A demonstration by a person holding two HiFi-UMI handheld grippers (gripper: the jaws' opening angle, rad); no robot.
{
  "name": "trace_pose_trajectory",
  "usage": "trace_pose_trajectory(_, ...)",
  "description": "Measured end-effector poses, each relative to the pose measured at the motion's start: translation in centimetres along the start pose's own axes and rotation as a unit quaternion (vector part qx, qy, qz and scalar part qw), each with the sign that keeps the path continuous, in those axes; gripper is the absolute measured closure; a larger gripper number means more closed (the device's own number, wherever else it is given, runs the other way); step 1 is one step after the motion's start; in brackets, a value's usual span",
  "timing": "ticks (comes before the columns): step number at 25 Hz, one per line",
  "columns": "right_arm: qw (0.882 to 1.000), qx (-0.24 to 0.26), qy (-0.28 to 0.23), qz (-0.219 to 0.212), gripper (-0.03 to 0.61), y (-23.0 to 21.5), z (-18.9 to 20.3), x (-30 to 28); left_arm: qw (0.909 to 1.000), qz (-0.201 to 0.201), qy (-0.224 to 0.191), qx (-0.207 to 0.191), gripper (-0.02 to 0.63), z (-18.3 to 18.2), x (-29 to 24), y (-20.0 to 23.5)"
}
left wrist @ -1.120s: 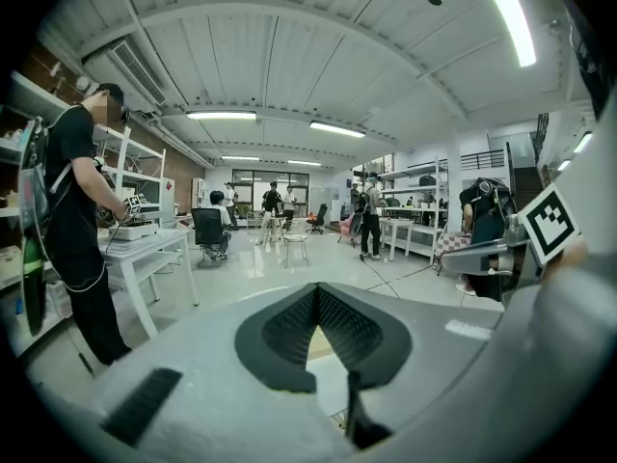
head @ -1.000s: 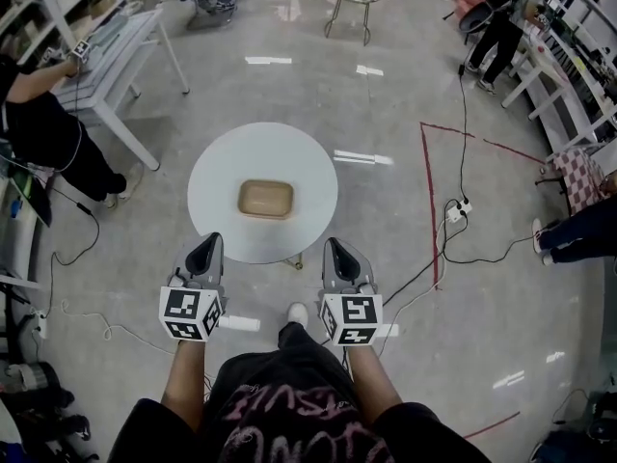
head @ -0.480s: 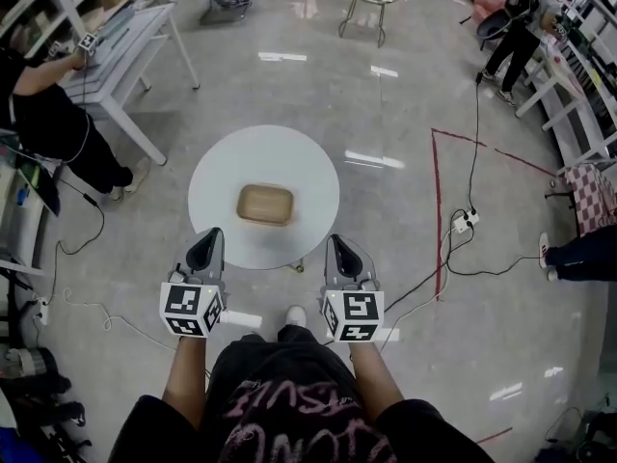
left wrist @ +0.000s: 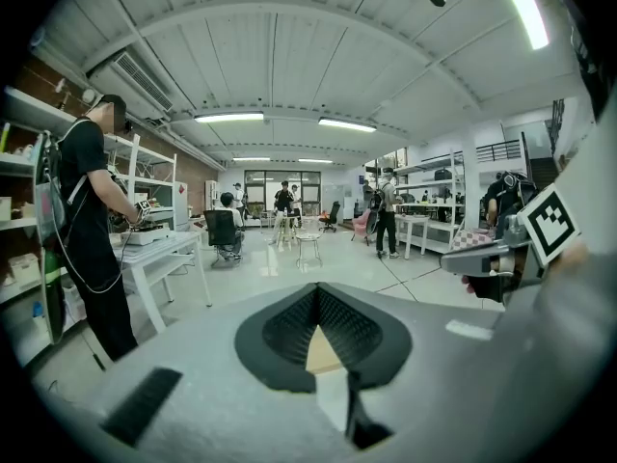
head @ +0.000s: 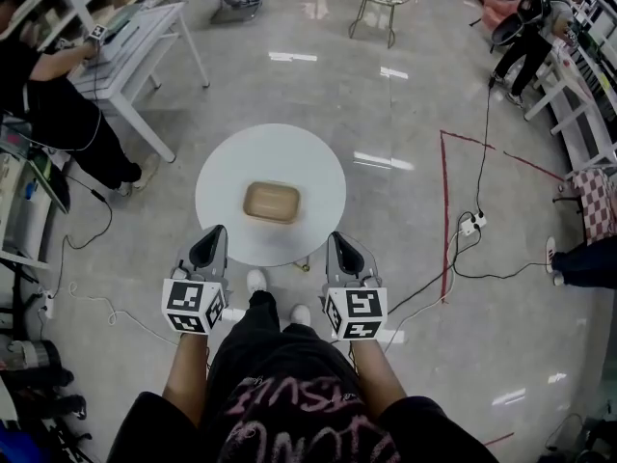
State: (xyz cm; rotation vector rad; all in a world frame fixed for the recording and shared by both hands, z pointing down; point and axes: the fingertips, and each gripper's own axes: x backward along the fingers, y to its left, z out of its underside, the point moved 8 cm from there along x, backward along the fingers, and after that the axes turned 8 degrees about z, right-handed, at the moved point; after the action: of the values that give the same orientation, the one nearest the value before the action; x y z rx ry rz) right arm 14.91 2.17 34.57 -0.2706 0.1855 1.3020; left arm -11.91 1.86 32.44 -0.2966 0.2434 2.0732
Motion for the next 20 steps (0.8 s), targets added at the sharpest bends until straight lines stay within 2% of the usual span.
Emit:
trace_pose_trajectory(8, 1.0, -0.001, -0.011, -0.003, 0.572, 0.5, -0.1, -0.6, 0.9999, 0.011, 0.003, -0.006, 0.617, -0.1, -1.0, 0.3)
trace_pose_trajectory(20, 1.0, -0.009, 0.008, 0.004, 0.572, 0.6, 0.0, -3.2, 0.9991, 0.024, 0.035, -0.001, 0.617, 0.7, -3.6, 2.7)
